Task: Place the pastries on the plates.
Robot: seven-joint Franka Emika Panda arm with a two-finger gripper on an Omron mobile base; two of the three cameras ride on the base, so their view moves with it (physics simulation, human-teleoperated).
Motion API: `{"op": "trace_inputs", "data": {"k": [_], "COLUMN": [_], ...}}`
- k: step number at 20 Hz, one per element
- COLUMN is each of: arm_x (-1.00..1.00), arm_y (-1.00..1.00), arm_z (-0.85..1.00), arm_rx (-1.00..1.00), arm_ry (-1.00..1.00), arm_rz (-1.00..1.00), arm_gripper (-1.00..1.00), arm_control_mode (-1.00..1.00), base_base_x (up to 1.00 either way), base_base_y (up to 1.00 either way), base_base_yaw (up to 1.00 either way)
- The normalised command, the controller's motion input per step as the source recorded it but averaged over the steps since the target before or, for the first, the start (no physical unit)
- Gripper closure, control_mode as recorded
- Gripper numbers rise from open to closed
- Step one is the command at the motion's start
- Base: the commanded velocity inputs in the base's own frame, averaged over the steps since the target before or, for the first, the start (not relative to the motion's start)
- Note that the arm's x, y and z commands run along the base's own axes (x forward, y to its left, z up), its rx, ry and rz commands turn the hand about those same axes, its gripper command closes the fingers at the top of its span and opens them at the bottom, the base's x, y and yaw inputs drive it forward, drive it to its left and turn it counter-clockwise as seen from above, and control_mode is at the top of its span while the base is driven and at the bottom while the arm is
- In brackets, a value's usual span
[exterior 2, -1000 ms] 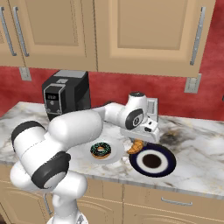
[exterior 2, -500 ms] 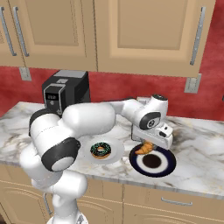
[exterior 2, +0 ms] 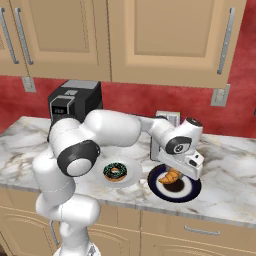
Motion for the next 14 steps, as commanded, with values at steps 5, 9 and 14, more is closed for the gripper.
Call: {"op": "trace_inputs", "data": {"k": [5,9,14], "arm_x": [0.00,0.09,0.20], "arm_y": [-0.06,-0.18,-0.24], "arm_z": [-0.22,-0.09,-0.02], "arm_rx": [0.03,0.01,0.00], "arm_ry": [0.00,0.00,0.00], "arm_rz": [0.00,0.00,0.00], "arm_gripper": [1.00,1.00,1.00], "arm_control_mode": [-1.00,-1.00,-1.00], "base_base_x": [0.00,0.00,0.00], "base_base_y": [0.00,0.00,0.00], "base_base_yaw": [0.00,0.00,0.00]}}
